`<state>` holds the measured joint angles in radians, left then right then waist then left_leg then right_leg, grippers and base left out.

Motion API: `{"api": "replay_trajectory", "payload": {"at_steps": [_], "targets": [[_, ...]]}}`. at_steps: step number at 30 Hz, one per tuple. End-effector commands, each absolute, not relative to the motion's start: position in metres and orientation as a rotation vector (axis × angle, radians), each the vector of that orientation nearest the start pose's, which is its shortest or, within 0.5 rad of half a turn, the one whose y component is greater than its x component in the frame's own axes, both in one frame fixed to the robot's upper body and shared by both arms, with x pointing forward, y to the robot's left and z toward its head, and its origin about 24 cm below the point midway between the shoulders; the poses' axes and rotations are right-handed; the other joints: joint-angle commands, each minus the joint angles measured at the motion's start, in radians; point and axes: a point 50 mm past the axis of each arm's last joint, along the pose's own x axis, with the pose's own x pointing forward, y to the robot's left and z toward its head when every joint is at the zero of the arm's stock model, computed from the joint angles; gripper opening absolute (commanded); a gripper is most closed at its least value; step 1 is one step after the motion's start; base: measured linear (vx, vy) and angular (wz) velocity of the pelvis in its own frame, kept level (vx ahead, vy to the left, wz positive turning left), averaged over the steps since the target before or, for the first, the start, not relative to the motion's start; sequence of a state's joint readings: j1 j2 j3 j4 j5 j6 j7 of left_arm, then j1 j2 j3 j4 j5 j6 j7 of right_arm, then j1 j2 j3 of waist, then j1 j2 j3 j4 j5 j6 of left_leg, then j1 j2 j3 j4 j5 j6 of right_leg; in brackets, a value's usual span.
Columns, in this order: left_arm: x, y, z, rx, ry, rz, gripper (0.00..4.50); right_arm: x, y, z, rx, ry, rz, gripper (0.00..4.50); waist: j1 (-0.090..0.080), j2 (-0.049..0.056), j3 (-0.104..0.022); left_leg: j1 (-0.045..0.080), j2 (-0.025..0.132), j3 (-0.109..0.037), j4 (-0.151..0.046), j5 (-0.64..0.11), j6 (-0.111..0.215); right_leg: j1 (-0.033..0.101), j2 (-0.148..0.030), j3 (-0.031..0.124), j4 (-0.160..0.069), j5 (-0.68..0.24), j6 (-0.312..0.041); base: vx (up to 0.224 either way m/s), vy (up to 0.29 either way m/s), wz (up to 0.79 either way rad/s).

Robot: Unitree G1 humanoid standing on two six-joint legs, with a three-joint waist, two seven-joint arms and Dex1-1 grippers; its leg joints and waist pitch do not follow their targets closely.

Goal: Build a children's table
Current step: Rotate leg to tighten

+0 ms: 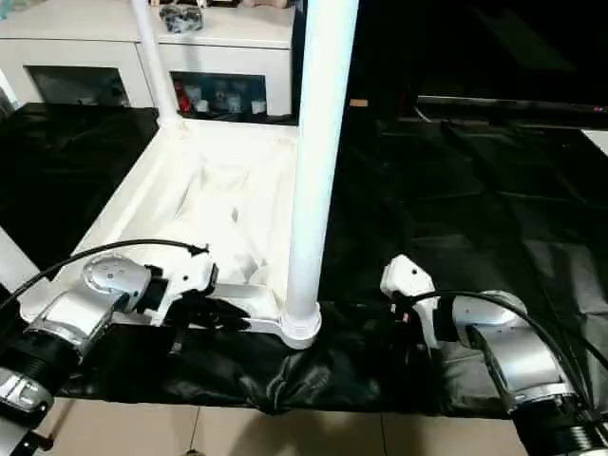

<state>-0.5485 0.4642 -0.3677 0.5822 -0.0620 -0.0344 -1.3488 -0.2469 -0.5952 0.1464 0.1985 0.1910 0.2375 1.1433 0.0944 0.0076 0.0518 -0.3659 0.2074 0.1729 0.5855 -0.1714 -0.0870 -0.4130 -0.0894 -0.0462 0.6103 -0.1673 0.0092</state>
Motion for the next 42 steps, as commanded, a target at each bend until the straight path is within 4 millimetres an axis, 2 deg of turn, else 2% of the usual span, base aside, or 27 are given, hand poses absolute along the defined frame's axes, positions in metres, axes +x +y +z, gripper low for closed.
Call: {"api": "replay_trajectory", "payload": {"at_steps": [1,2,3,4,5,6,9,11,12,13,14,15,17,19,20,22,24,27,33,37,39,41,42], "targets": [[0.288,0.155,0.025,0.444,0.581,-1.45,0.04,0.267,-0.194,0.059,-0.233,0.396,1.153,4.5,0.005,-0.001,-0.06,0.006,0.015,-0.002,-0.076,-0.332,0.017,0.046,-0.039,0.025,-0.087,-0.38,-0.181,0.0,0.0,0.0],[0.287,0.154,0.022,0.438,0.589,-1.432,0.04,0.266,-0.191,0.058,-0.224,0.391,1.163,4.5,0.002,-0.003,-0.06,0.005,0.017,-0.002,-0.075,-0.336,0.018,0.047,-0.04,0.026,-0.083,-0.361,-0.19,0.0,0.0,0.0],[0.286,0.153,0.021,0.433,0.594,-1.42,0.04,0.265,-0.189,0.058,-0.219,0.389,1.17,4.5,0.001,-0.003,-0.057,0.006,0.014,-0.001,-0.076,-0.349,0.021,0.045,-0.038,0.024,-0.089,-0.395,-0.182,0.0,0.0,0.0],[0.284,0.141,0.02,0.358,0.546,-1.38,0.04,0.265,-0.184,0.055,-0.214,0.38,1.172,4.5,0.001,-0.007,-0.058,0.008,0.015,-0.001,-0.076,-0.35,0.02,0.045,-0.039,0.025,-0.09,-0.405,-0.179,0.0,0.0,0.0],[0.284,0.141,0.02,0.358,0.546,-1.38,0.04,0.265,-0.184,0.055,-0.214,0.38,1.172,4.5,0.0,-0.007,-0.057,0.006,0.016,-0.002,-0.076,-0.344,0.021,0.045,-0.041,0.025,-0.089,-0.409,-0.18,0.0,0.0,0.0],[0.282,0.132,0.02,0.3,0.512,-1.364,0.04,0.268,-0.179,0.054,-0.228,0.358,1.158,4.5,-0.001,-0.012,-0.055,0.006,0.016,-0.001,-0.076,-0.347,0.023,0.043,-0.042,0.025,-0.093,-0.44,-0.168,0.0,0.0,0.0],[0.279,0.124,0.021,0.293,0.5,-1.385,0.04,0.275,-0.175,0.054,-0.234,0.343,1.135,4.5,-0.004,-0.018,-0.055,0.005,0.009,-0.002,-0.075,-0.337,0.027,0.041,-0.043,0.024,-0.102,-0.523,-0.127,0.0,0.0,0.0],[0.279,0.123,0.021,0.293,0.498,-1.387,0.04,0.276,-0.175,0.054,-0.236,0.344,1.134,4.5,-0.004,-0.016,-0.055,0.006,0.007,-0.002,-0.073,-0.338,0.03,0.038,-0.043,0.024,-0.107,-0.561,-0.108,0.0,0.0,0.0],[0.278,0.12,0.021,0.296,0.489,-1.388,0.04,0.279,-0.173,0.054,-0.252,0.343,1.134,4.5,-0.004,-0.022,-0.055,0.006,0.008,-0.002,-0.073,-0.334,0.031,0.036,-0.043,0.024,-0.108,-0.572,-0.099,0.0,0.0,0.0],[0.278,0.119,0.022,0.299,0.484,-1.387,0.04,0.281,-0.172,0.054,-0.258,0.342,1.135,4.5,-0.004,-0.017,-0.057,0.003,0.01,-0.004,-0.074,-0.329,0.03,0.038,-0.045,0.023,-0.106,-0.567,-0.098,0.0,0.0,0.0],[0.278,0.118,0.022,0.303,0.48,-1.386,0.04,0.282,-0.172,0.054,-0.259,0.343,1.135,4.5,-0.006,-0.024,-0.056,0.002,0.01,-0.003,-0.074,-0.328,0.032,0.038,-0.043,0.023,-0.107,-0.565,-0.095,0.0,0.0,0.0],[0.277,0.117,0.023,0.312,0.478,-1.381,0.04,0.285,-0.171,0.054,-0.265,0.345,1.134,4.5,-0.006,-0.023,-0.055,0.003,0.009,-0.003,-0.075,-0.328,0.034,0.036,-0.043,0.023,-0.107,-0.562,-0.093,0.0,0.0,0.0],[0.277,0.116,0.024,0.321,0.478,-1.373,0.0,0.287,-0.171,0.054,-0.273,0.346,1.13,4.13,-0.008,-0.023,-0.057,0.001,0.011,-0.003,-0.076,-0.324,0.033,0.037,-0.043,0.023,-0.104,-0.542,-0.1,0.0,0.0,0.0],[0.277,0.117,0.025,0.327,0.485,-1.371,0.0,0.289,-0.17,0.055,-0.272,0.345,1.131,4.11,-0.007,-0.02,-0.057,0.004,0.012,-0.002,-0.076,-0.327,0.033,0.034,-0.041,0.025,-0.103,-0.523,-0.109,0.0,0.0,0.0],[0.277,0.118,0.025,0.329,0.484,-1.37,0.0,0.289,-0.17,0.055,-0.271,0.345,1.134,4.11,-0.008,-0.023,-0.058,0.001,0.011,-0.002,-0.076,-0.319,0.034,0.038,-0.041,0.025,-0.099,-0.501,-0.113,0.0,0.0,0.0],[0.278,0.121,0.026,0.339,0.484,-1.369,0.0,0.29,-0.169,0.054,-0.272,0.348,1.158,3.77,-0.007,-0.027,-0.06,0.002,0.011,0.0,-0.075,-0.315,0.039,0.036,-0.041,0.025,-0.098,-0.484,-0.116,0.0,0.0,0.0],[0.279,0.123,0.027,0.347,0.488,-1.371,0.0,0.29,-0.166,0.052,-0.277,0.359,1.185,3.71,-0.006,-0.026,-0.059,0.001,0.011,0.001,-0.075,-0.305,0.042,0.037,-0.041,0.026,-0.098,-0.473,-0.121,0.0,0.0,0.0],[0.28,0.125,0.028,0.352,0.493,-1.368,0.0,0.291,-0.163,0.05,-0.276,0.366,1.204,3.35,-0.007,-0.027,-0.058,0.0,0.01,0.001,-0.075,-0.307,0.041,0.038,-0.041,0.025,-0.098,-0.487,-0.119,0.0,0.0,0.0],[0.286,0.127,0.03,0.354,0.485,-1.321,0.0,0.292,-0.155,0.047,-0.249,0.357,1.214,2.92,-0.01,-0.029,-0.057,0.002,0.01,-0.001,-0.077,-0.327,0.031,0.036,-0.04,0.024,-0.102,-0.514,-0.111,0.0,0.0,0.0],[0.294,0.116,0.033,0.337,0.453,-1.228,0.0,0.295,-0.144,0.038,-0.195,0.339,1.097,2.81,-0.015,-0.031,-0.053,0.002,0.008,-0.002,-0.078,-0.345,0.022,0.033,-0.041,0.023,-0.107,-0.566,-0.095,0.0,0.0,0.0],[0.299,0.107,0.033,0.341,0.444,-1.166,0.0,0.298,-0.135,0.03,-0.166,0.337,0.99,2.77,-0.023,-0.031,-0.051,0.006,0.003,-0.005,-0.076,-0.364,0.001,0.027,-0.041,0.016,-0.116,-0.627,-0.074,0.0,0.0,0.0],[0.303,0.09,0.035,0.318,0.416,-1.1,0.0,0.3,-0.119,0.023,-0.106,0.338,0.875,2.76,-0.034,-0.029,-0.05,-0.001,0.004,-0.01,-0.081,-0.37,-0.008,0.03,-0.041,0.013,-0.116,-0.633,-0.064,0.0,0.0,0.0],[0.304,0.083,0.037,0.306,0.402,-1.076,0.0,0.3,-0.112,0.021,-0.079,0.339,0.843,2.75,-0.039,-0.03,-0.049,0.004,0.002,-0.01,-0.079,-0.389,-0.011,0.025,-0.04,0.01,-0.123,-0.652,-0.057,0.0,0.0,0.0]]}}
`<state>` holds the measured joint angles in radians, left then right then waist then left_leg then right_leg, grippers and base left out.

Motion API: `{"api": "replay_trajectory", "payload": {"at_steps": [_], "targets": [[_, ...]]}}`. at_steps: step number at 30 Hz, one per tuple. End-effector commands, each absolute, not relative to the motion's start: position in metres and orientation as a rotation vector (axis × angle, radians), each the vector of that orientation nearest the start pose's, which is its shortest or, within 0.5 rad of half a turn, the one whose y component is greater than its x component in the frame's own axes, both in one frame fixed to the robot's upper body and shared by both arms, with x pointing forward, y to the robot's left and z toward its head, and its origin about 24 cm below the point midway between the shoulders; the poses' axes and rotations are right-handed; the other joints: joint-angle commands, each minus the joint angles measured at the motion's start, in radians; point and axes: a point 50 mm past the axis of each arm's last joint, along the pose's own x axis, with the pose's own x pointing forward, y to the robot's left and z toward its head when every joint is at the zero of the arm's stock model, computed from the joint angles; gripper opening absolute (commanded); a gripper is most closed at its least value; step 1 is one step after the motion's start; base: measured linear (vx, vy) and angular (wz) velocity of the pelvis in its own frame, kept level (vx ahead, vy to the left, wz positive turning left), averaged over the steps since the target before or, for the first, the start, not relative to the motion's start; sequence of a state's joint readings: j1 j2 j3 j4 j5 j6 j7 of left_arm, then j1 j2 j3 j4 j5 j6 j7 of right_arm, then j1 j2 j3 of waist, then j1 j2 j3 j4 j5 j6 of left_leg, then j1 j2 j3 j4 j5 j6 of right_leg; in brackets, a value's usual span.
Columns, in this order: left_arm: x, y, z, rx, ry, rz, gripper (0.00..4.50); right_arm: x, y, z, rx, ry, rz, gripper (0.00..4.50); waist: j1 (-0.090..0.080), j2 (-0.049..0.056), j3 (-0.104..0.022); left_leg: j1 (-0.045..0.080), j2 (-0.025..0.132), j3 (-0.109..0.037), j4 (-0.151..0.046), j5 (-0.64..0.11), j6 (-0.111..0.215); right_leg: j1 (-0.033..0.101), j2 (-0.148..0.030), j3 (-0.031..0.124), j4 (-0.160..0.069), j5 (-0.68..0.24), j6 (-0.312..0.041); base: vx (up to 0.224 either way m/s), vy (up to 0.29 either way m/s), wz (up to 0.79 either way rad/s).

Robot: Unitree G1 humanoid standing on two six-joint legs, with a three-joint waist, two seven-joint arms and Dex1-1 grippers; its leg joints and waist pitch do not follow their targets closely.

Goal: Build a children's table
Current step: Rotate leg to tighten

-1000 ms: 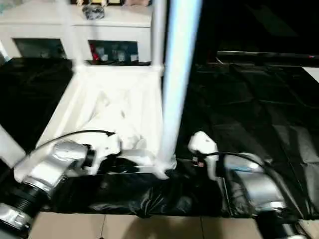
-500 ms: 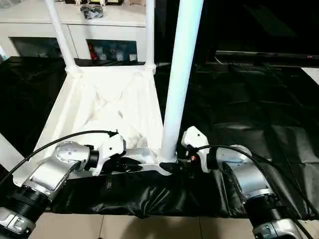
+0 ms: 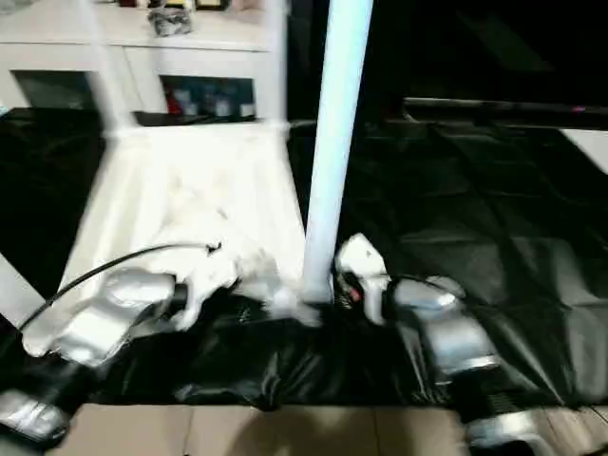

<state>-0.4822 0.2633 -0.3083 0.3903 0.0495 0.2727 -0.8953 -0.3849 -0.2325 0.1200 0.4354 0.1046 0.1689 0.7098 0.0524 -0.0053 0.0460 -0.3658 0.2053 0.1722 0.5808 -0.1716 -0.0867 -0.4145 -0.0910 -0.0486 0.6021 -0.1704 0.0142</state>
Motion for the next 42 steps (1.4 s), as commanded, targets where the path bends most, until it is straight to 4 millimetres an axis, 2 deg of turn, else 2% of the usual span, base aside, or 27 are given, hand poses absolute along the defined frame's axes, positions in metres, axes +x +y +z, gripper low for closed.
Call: {"api": "replay_trajectory", "payload": {"at_steps": [1,2,3,4,6,8,9,11,13,16,18,19,22,25,26,27,28,30,32,34,38,40,41,42], "targets": [[0.303,0.067,0.039,0.281,0.376,-1.068,0.0,0.301,-0.097,0.017,-0.028,0.344,0.771,2.75,0.001,-0.014,-0.045,0.005,0.003,-0.011,-0.075,-0.395,-0.008,0.029,-0.04,0.011,-0.119,-0.653,-0.057,0.0,0.0,0.0],[0.302,0.064,0.039,0.277,0.371,-1.069,0.0,0.302,-0.093,0.017,-0.024,0.344,0.766,2.75,-0.002,-0.014,-0.045,0.004,0.003,-0.011,-0.078,-0.393,-0.006,0.03,-0.04,0.011,-0.119,-0.645,-0.058,0.0,0.0,0.0],[0.3,0.054,0.041,0.266,0.351,-1.078,0.0,0.302,-0.081,0.017,-0.011,0.338,0.757,2.75,-0.004,-0.01,-0.045,0.0,0.004,-0.014,-0.082,-0.401,-0.006,0.033,-0.04,0.007,-0.121,-0.639,-0.058,0.0,0.0,0.0],[0.298,0.049,0.041,0.264,0.343,-1.097,0.0,0.302,-0.074,0.019,-0.011,0.327,0.77,2.75,-0.004,-0.003,-0.047,0.005,0.006,-0.016,-0.084,-0.415,-0.005,0.033,-0.042,0.005,-0.124,-0.619,-0.063,0.0,0.0,0.0],[0.295,0.045,0.039,0.301,0.324,-1.134,0.0,0.301,-0.064,0.024,-0.031,0.291,0.834,2.75,-0.007,0.001,-0.047,0.008,0.01,-0.016,-0.089,-0.433,0.004,0.036,-0.04,0.003,-0.125,-0.546,-0.084,0.0,0.0,0.0],[0.293,0.048,0.037,0.328,0.318,-1.174,0.0,0.3,-0.065,0.028,-0.032,0.264,0.863,2.75,-0.007,-0.002,-0.046,0.008,0.011,-0.013,-0.091,-0.439,0.008,0.035,-0.038,0.005,-0.121,-0.495,-0.102,0.0,0.0,0.0],[0.292,0.05,0.037,0.339,0.313,-1.19,0.0,0.299,-0.068,0.029,-0.024,0.262,0.877,3.1,-0.008,0.0,-0.045,0.01,0.01,-0.011,-0.091,-0.442,0.01,0.034,-0.039,0.007,-0.12,-0.49,-0.108,0.0,0.0,0.0],[0.29,0.053,0.036,0.346,0.312,-1.217,0.0,0.299,-0.073,0.031,-0.034,0.257,0.886,3.44,-0.007,-0.003,-0.045,0.007,0.01,-0.01,-0.091,-0.433,0.016,0.038,-0.04,0.008,-0.119,-0.489,-0.11,0.0,0.0,0.0],[0.288,0.065,0.035,0.359,0.314,-1.256,0.0,0.296,-0.09,0.032,-0.082,0.263,0.924,3.47,-0.002,-0.004,-0.044,0.011,0.011,-0.006,-0.088,-0.424,0.023,0.034,-0.042,0.012,-0.12,-0.491,-0.112,0.0,0.0,0.0],[0.287,0.078,0.035,0.359,0.329,-1.3,0.0,0.293,-0.108,0.036,-0.13,0.275,0.987,3.86,0.01,-0.006,-0.046,0.01,0.013,-0.001,-0.088,-0.372,0.039,0.04,-0.043,0.018,-0.115,-0.464,-0.119,0.0,0.0,0.0],[0.286,0.084,0.035,0.363,0.344,-1.316,0.0,0.292,-0.116,0.038,-0.167,0.278,1.014,3.93,0.016,-0.003,-0.048,0.013,0.015,0.0,-0.088,-0.353,0.039,0.04,-0.044,0.018,-0.112,-0.447,-0.126,0.0,0.0,0.0],[0.286,0.093,0.035,0.376,0.354,-1.348,0.0,0.29,-0.126,0.041,-0.198,0.288,1.059,3.93,0.024,-0.005,-0.048,0.018,0.017,0.003,-0.086,-0.339,0.041,0.038,-0.041,0.02,-0.111,-0.42,-0.136,0.0,0.0,0.0],[0.286,0.1,0.035,0.378,0.366,-1.375,0.0,0.289,-0.135,0.044,-0.227,0.295,1.105,3.93,0.034,-0.002,-0.051,0.01,0.02,0.004,-0.086,-0.292,0.045,0.047,-0.041,0.021,-0.096,-0.341,-0.164,0.0,0.0,0.0],[0.287,0.11,0.038,0.376,0.381,-1.431,0.0,0.285,-0.145,0.048,-0.251,0.324,1.195,3.93,0.038,-0.004,-0.055,0.013,0.021,0.007,-0.083,-0.268,0.048,0.049,-0.038,0.021,-0.089,-0.279,-0.19,0.0,0.0,0.0],[0.287,0.113,0.039,0.376,0.387,-1.449,0.0,0.283,-0.146,0.049,-0.261,0.336,1.226,3.93,0.039,-0.001,-0.055,0.014,0.021,0.008,-0.082,-0.258,0.054,0.048,-0.038,0.021,-0.086,-0.254,-0.203,0.0,0.0,0.0],[0.288,0.116,0.04,0.387,0.399,-1.464,0.0,0.282,-0.148,0.048,-0.288,0.353,1.254,3.93,0.043,-0.005,-0.056,0.014,0.022,0.01,-0.08,-0.246,0.06,0.05,-0.037,0.02,-0.082,-0.237,-0.212,0.0,0.0,0.0],[0.289,0.118,0.04,0.391,0.403,-1.468,0.0,0.282,-0.148,0.048,-0.298,0.358,1.26,3.77,0.044,-0.005,-0.056,0.011,0.023,0.009,-0.08,-0.23,0.064,0.052,-0.038,0.02,-0.079,-0.221,-0.217,0.0,0.0,0.0],[0.29,0.118,0.04,0.396,0.403,-1.468,0.0,0.282,-0.148,0.048,-0.302,0.36,1.26,3.59,0.044,-0.003,-0.057,0.007,0.024,0.007,-0.08,-0.218,0.059,0.054,-0.041,0.019,-0.075,-0.205,-0.223,0.0,0.0,0.0],[0.292,0.121,0.042,0.394,0.405,-1.479,0.0,0.285,-0.145,0.049,-0.289,0.353,1.271,3.56,0.042,-0.004,-0.057,0.008,0.022,0.007,-0.079,-0.224,0.055,0.055,-0.041,0.019,-0.074,-0.207,-0.227,0.0,0.0,0.0],[0.293,0.121,0.043,0.393,0.405,-1.482,0.0,0.285,-0.144,0.051,-0.284,0.348,1.283,3.23,0.041,-0.004,-0.057,0.009,0.022,0.008,-0.079,-0.238,0.052,0.054,-0.042,0.019,-0.075,-0.225,-0.227,0.0,0.0,0.0],[0.292,0.12,0.042,0.372,0.411,-1.506,0.0,0.284,-0.142,0.051,-0.263,0.348,1.31,3.02,0.043,-0.005,-0.055,0.008,0.023,0.008,-0.079,-0.241,0.051,0.055,-0.044,0.02,-0.078,-0.24,-0.222,0.0,0.0,0.0],[0.29,0.119,0.041,0.359,0.416,-1.524,0.0,0.281,-0.142,0.05,-0.255,0.355,1.33,2.83,0.044,0.001,-0.057,0.008,0.023,0.008,-0.079,-0.236,0.05,0.056,-0.044,0.02,-0.077,-0.236,-0.222,0.0,0.0,0.0],[0.29,0.119,0.041,0.359,0.416,-1.524,0.0,0.281,-0.142,0.05,-0.255,0.355,1.33,2.8,0.044,-0.001,-0.057,0.008,0.023,0.008,-0.079,-0.236,0.05,0.056,-0.043,0.019,-0.076,-0.23,-0.224,0.0,0.0,0.0],[0.289,0.118,0.04,0.353,0.415,-1.53,0.0,0.279,-0.142,0.048,-0.248,0.362,1.339,2.78,0.044,0.003,-0.058,0.009,0.023,0.007,-0.078,-0.235,0.048,0.056,-0.043,0.019,-0.075,-0.223,-0.227,0.0,0.0,0.0]]}}
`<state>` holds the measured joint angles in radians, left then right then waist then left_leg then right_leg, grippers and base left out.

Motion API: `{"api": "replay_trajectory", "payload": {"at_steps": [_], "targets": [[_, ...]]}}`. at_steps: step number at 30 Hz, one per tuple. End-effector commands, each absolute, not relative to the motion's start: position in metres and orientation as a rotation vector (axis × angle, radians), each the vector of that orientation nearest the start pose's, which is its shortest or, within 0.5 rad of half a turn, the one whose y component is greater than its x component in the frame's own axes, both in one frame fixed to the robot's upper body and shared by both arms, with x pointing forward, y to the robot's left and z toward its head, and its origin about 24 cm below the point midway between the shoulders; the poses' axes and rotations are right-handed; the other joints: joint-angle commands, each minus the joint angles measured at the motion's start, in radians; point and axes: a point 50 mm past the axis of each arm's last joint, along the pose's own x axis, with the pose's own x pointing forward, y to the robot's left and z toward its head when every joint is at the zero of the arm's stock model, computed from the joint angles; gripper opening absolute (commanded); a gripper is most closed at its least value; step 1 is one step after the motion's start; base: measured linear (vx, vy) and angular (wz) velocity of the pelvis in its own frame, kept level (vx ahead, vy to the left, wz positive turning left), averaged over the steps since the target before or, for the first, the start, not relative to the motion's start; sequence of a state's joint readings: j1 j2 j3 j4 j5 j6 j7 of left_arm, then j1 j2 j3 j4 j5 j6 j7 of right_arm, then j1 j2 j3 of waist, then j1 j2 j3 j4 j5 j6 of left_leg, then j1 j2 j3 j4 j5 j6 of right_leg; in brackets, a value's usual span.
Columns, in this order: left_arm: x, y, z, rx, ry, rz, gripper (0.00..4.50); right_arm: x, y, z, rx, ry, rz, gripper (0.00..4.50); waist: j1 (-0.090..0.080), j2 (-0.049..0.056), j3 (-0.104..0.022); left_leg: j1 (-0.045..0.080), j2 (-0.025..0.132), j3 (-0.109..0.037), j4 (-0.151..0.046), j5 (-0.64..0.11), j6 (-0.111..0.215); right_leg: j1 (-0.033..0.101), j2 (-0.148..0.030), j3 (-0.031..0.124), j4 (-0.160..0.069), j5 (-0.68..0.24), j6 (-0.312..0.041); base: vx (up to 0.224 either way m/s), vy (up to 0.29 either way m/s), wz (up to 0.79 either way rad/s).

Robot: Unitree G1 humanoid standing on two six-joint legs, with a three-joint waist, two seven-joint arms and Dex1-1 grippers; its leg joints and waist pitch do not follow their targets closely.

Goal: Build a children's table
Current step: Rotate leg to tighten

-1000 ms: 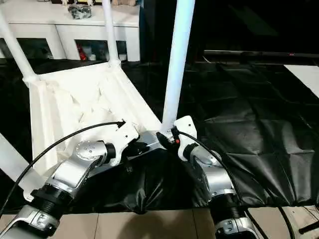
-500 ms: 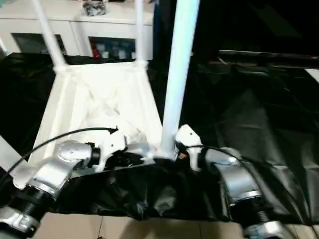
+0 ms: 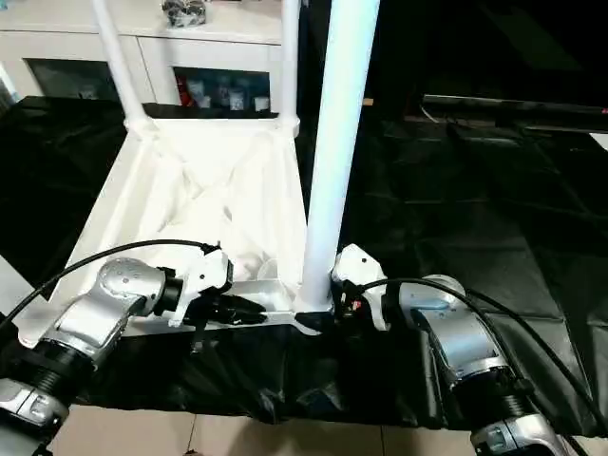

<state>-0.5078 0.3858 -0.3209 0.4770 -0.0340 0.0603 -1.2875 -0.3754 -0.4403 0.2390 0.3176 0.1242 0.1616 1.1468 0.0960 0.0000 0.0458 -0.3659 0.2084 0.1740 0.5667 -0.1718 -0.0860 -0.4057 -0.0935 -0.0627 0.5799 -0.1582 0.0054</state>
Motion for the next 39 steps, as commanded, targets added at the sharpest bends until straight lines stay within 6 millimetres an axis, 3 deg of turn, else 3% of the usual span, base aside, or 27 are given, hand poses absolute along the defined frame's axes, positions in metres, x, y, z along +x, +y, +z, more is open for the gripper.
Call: {"api": "replay_trajectory", "payload": {"at_steps": [1,6,7,9,10,11,13,17,18,21,24,29,33,37,39], "targets": [[0.289,0.117,0.04,0.344,0.411,-1.52,0.0,0.277,-0.141,0.045,-0.232,0.367,1.337,2.76,0.0,-0.003,-0.059,0.009,0.02,0.006,-0.064,-0.234,0.046,0.049,-0.04,0.033,-0.052,-0.226,-0.221,0.0,0.0,0.0],[0.297,0.105,0.039,0.322,0.382,-1.388,0.0,0.279,-0.133,0.033,-0.166,0.377,1.177,2.74,0.003,-0.004,-0.06,0.011,0.02,0.007,-0.064,-0.233,0.043,0.048,-0.039,0.034,-0.052,-0.211,-0.226,0.0,0.0,0.0],[0.299,0.101,0.039,0.314,0.37,-1.355,0.0,0.283,-0.13,0.03,-0.14,0.376,1.095,2.73,-0.002,-0.004,-0.054,0.01,0.017,0.004,-0.07,-0.274,0.022,0.047,-0.042,0.032,-0.063,-0.309,-0.202,0.0,0.0,0.0],[0.297,0.085,0.039,0.306,0.361,-1.325,0.0,0.29,-0.12,0.022,-0.079,0.374,0.916,2.73,-0.01,-0.008,-0.053,0.014,0.014,0.001,-0.071,-0.314,0.002,0.044,-0.047,0.031,-0.074,-0.424,-0.167,0.0,0.0,0.0],[0.297,0.085,0.039,0.306,0.361,-1.324,0.0,0.29,-0.12,0.022,-0.079,0.374,0.914,2.73,-0.015,-0.01,-0.052,0.008,0.012,-0.001,-0.073,-0.312,-0.004,0.047,-0.045,0.031,-0.073,-0.439,-0.154,0.0,0.0,0.0],[0.296,0.074,0.039,0.297,0.356,-1.289,0.0,0.292,-0.111,0.02,-0.055,0.362,0.862,2.73,-0.018,-0.008,-0.05,0.008,0.012,-0.006,-0.077,-0.333,-0.01,0.047,-0.046,0.026,-0.082,-0.503,-0.123,0.0,0.0,0.0],[0.295,0.063,0.04,0.276,0.347,-1.257,0.0,0.293,-0.101,0.02,-0.029,0.353,0.824,2.73,-0.026,-0.011,-0.049,0.015,0.01,-0.007,-0.075,-0.358,-0.011,0.038,-0.046,0.025,-0.093,-0.558,-0.096,0.0,0.0,0.0],[0.295,0.049,0.04,0.259,0.322,-1.194,0.0,0.295,-0.079,0.02,0.006,0.348,0.783,2.73,-0.039,-0.015,-0.048,0.017,0.007,-0.01,-0.075,-0.388,-0.004,0.032,-0.043,0.021,-0.1,-0.6,-0.074,0.0,0.0,0.0],[0.295,0.048,0.04,0.258,0.32,-1.189,0.0,0.295,-0.077,0.021,0.011,0.348,0.785,3.29,-0.04,-0.014,-0.047,0.017,0.007,-0.01,-0.075,-0.399,-0.003,0.03,-0.042,0.021,-0.105,-0.609,-0.066,0.0,0.0,0.0],[0.293,0.052,0.038,0.283,0.322,-1.22,0.0,0.295,-0.079,0.029,0.014,0.313,0.846,3.49,-0.04,-0.018,-0.047,0.018,0.007,-0.01,-0.076,-0.409,0.005,0.027,-0.042,0.021,-0.107,-0.611,-0.058,0.0,0.0,0.0],[0.293,0.06,0.039,0.308,0.33,-1.232,0.0,0.295,-0.087,0.033,-0.026,0.303,0.875,3.88,-0.036,-0.015,-0.052,0.013,0.011,-0.01,-0.077,-0.382,0.013,0.033,-0.042,0.026,-0.097,-0.539,-0.077,0.0,0.0,0.0],[0.291,0.077,0.044,0.338,0.321,-1.337,0.0,0.29,-0.107,0.037,-0.113,0.31,1.017,3.96,-0.027,-0.018,-0.058,0.008,0.013,0.001,-0.071,-0.29,0.037,0.04,-0.04,0.034,-0.076,-0.355,-0.144,0.0,0.0,0.0],[0.291,0.092,0.044,0.351,0.36,-1.389,0.0,0.284,-0.12,0.038,-0.171,0.334,1.126,3.96,-0.013,-0.012,-0.063,0.007,0.015,0.004,-0.066,-0.214,0.058,0.05,-0.038,0.033,-0.057,-0.23,-0.19,0.0,0.0,0.0],[0.295,0.106,0.046,0.364,0.373,-1.435,0.0,0.279,-0.134,0.042,-0.196,0.373,1.256,3.96,-0.005,-0.01,-0.063,0.011,0.017,0.005,-0.064,-0.211,0.06,0.051,-0.038,0.033,-0.052,-0.195,-0.216,0.0,0.0,0.0],[0.296,0.108,0.047,0.363,0.374,-1.445,0.0,0.277,-0.137,0.042,-0.201,0.386,1.289,3.65,-0.002,-0.013,-0.063,0.013,0.019,0.007,-0.063,-0.221,0.06,0.05,-0.037,0.033,-0.05,-0.193,-0.223,0.0,0.0,0.0]]}}
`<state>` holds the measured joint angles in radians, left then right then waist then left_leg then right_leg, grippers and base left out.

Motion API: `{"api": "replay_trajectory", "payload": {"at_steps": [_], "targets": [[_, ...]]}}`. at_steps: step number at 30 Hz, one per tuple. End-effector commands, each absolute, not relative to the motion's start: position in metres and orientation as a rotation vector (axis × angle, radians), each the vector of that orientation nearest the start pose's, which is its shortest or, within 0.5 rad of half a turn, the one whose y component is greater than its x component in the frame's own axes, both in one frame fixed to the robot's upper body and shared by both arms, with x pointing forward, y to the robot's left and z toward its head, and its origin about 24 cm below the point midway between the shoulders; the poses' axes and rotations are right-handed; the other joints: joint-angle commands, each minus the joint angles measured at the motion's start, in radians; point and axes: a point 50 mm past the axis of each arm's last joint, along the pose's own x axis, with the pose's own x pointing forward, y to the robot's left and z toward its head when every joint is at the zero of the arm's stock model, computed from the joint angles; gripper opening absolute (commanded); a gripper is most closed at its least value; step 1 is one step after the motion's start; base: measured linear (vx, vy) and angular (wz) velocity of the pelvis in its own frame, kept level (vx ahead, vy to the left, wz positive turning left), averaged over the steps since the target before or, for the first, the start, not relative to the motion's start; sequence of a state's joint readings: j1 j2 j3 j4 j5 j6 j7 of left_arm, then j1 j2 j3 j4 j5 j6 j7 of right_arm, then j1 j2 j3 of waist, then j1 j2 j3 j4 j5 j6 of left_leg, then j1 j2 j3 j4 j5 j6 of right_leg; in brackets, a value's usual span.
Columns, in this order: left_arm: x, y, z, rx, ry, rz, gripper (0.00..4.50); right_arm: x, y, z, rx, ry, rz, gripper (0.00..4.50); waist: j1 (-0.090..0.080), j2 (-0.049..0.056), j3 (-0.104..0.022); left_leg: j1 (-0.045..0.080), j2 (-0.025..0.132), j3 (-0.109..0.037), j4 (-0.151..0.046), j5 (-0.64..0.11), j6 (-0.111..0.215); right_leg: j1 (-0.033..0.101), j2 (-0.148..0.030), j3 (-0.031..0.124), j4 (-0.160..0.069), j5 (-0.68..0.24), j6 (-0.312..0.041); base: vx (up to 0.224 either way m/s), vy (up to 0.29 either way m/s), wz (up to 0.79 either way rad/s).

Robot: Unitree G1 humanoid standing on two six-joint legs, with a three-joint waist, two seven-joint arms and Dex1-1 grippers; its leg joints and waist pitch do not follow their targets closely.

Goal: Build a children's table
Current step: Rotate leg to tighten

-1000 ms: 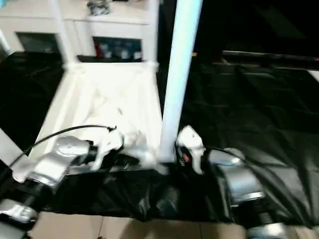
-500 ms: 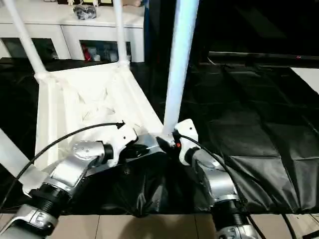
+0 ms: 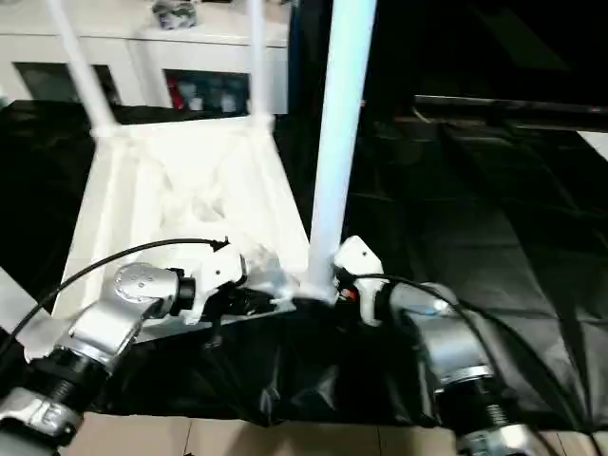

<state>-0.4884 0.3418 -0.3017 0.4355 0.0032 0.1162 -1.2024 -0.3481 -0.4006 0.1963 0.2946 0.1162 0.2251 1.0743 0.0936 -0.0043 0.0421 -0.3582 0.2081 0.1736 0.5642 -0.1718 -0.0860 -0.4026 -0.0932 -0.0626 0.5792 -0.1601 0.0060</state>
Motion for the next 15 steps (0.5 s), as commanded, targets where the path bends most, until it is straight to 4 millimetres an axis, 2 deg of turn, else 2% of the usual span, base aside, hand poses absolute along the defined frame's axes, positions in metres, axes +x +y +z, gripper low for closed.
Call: {"api": "replay_trajectory", "payload": {"at_steps": [1,2,3,5,10,11,12,14,15], "targets": [[0.2959,0.1093,0.0472,0.366,0.376,-1.449,0.0,0.2766,-0.1382,0.0426,-0.205,0.392,1.302,3.65,0.002,-0.007,-0.058,0.006,0.02,0.007,-0.061,-0.232,0.059,0.045,-0.037,0.033,-0.051,-0.2,-0.227,0.0,0.0,0.0],[0.2959,0.1102,0.0477,0.364,0.377,-1.459,0.0,0.2763,-0.1389,0.043,-0.209,0.395,1.314,3.65,0.004,-0.012,-0.058,0.007,0.02,0.008,-0.061,-0.239,0.056,0.046,-0.04,0.033,-0.051,-0.22,-0.224,0.0,0.0,0.0],[0.2955,0.1117,0.0487,0.354,0.379,-1.482,0.0,0.276,-0.1396,0.0445,-0.211,0.394,1.336,3.47,0.005,-0.017,-0.056,0.007,0.021,0.009,-0.062,-0.245,0.054,0.045,-0.041,0.034,-0.053,-0.24,-0.219,0.0,0.0,0.0],[0.2951,0.1124,0.0493,0.348,0.38,-1.497,0.0,0.276,-0.1396,0.0454,-0.212,0.391,1.348,3.32,0.009,-0.015,-0.056,0.008,0.021,0.008,-0.062,-0.25,0.051,0.044,-0.043,0.035,-0.056,-0.272,-0.208,0.0,0.0,0.0],[0.2952,0.1171,0.0503,0.328,0.383,-1.516,0.0,0.274,-0.1363,0.0473,-0.202,0.394,1.409,2.85,0.013,-0.018,-0.056,0.006,0.021,0.007,-0.062,-0.232,0.047,0.045,-0.043,0.034,-0.052,-0.256,-0.206,0.0,0.0,0.0],[0.2948,0.1179,0.0495,0.325,0.386,-1.512,0.0,0.2727,-0.1347,0.0465,-0.199,0.396,1.419,2.85,0.014,-0.015,-0.056,0.006,0.022,0.007,-0.062,-0.229,0.047,0.045,-0.043,0.035,-0.052,-0.251,-0.208,0.0,0.0,0.0],[0.2948,0.118,0.0494,0.325,0.386,-1.511,0.0,0.2726,-0.1347,0.0465,-0.198,0.396,1.419,2.77,0.013,-0.017,-0.055,0.005,0.021,0.008,-0.062,-0.229,0.048,0.045,-0.042,0.035,-0.052,-0.247,-0.208,0.0,0.0,0.0],[0.2945,0.1163,0.0472,0.324,0.385,-1.487,0.0,0.2701,-0.1322,0.0436,-0.186,0.399,1.415,2.74,0.016,-0.011,-0.056,0.005,0.021,0.007,-0.061,-0.223,0.048,0.045,-0.043,0.035,-0.05,-0.232,-0.213,0.0,0.0,0.0],[0.2948,0.1154,0.0467,0.324,0.384,-1.477,0.0,0.2699,-0.1315,0.0426,-0.183,0.398,1.406,2.73,0.016,-0.014,-0.056,0.005,0.021,0.007,-0.062,-0.224,0.047,0.046,-0.042,0.034,-0.05,-0.228,-0.215,0.0,0.0,0.0]]}}
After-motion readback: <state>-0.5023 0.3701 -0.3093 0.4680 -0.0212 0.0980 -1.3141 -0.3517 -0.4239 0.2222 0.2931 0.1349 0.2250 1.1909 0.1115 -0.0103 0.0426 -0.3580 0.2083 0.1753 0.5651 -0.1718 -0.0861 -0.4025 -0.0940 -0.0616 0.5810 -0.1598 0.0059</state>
